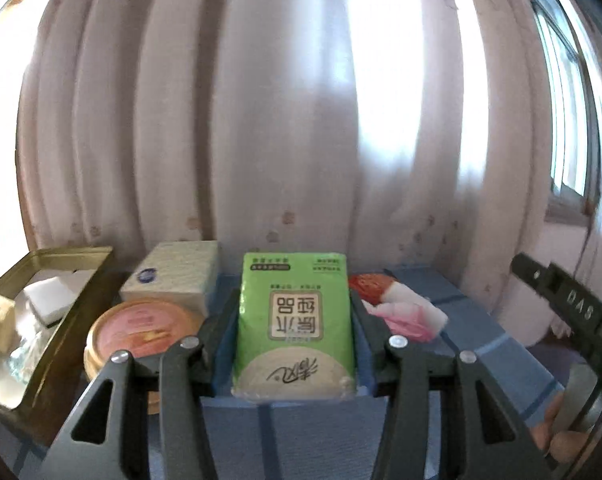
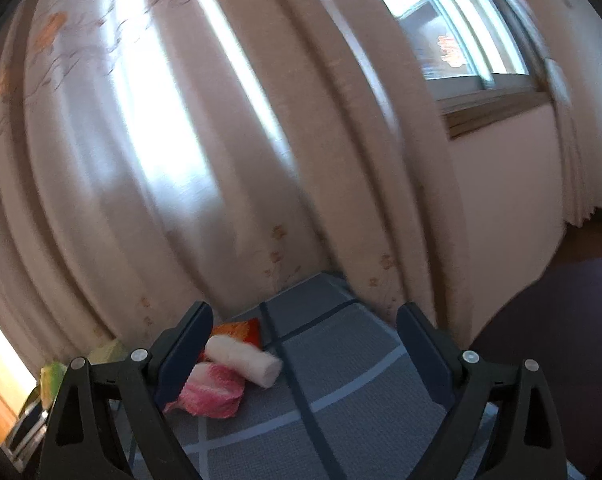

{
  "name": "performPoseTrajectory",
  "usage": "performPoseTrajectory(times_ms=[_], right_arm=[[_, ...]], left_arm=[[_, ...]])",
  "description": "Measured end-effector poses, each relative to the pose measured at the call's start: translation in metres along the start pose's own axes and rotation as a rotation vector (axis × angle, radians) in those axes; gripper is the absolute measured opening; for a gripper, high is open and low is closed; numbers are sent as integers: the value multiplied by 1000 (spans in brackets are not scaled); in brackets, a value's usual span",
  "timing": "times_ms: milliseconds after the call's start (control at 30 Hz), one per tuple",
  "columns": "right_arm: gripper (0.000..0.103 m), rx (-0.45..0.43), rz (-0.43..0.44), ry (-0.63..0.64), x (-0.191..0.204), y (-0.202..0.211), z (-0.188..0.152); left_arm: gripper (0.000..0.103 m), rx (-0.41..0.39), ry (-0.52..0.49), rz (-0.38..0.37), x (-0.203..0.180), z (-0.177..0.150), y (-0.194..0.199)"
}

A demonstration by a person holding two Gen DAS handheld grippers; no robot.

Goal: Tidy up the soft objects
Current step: 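Grasp the green tissue pack with the left tool while the right tool grasps the pink-trimmed towel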

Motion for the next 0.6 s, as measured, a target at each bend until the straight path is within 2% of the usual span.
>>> performPoseTrajectory(times_ms=[100,133,200,233,400,533,600], right_arm=[[94,74,113,100,22,-12,-4],[90,86,145,129,29,-15,-5],[88,101,183,236,48,-22,-7],[88,131,195,325,63,-30,-8],[88,324,323,546,108,-66,-23],[88,438,317,711,130,-96,-50],[88,496,266,784,134,-112,-69]], left_arm=[[49,-12,15,12,4,0,6],[49,-17,20,15,5,0,8],[49,-23,34,24,8,-1,7],[49,-23,45,30,9,-1,5],[49,-38,138,70,29,-4,9],[49,-22,204,82,43,-7,6],[49,-1,237,78,50,-8,1]])
Point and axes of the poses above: each gripper's, at about its wrist camera, not at the fingertips, and y roughly against the way its jaws point, x to its left, z to its top, the point moved 2 cm from there along -y, roughly the way its jaws point, and after that the axes turned 1 degree about -y, right-handed, at the moved point
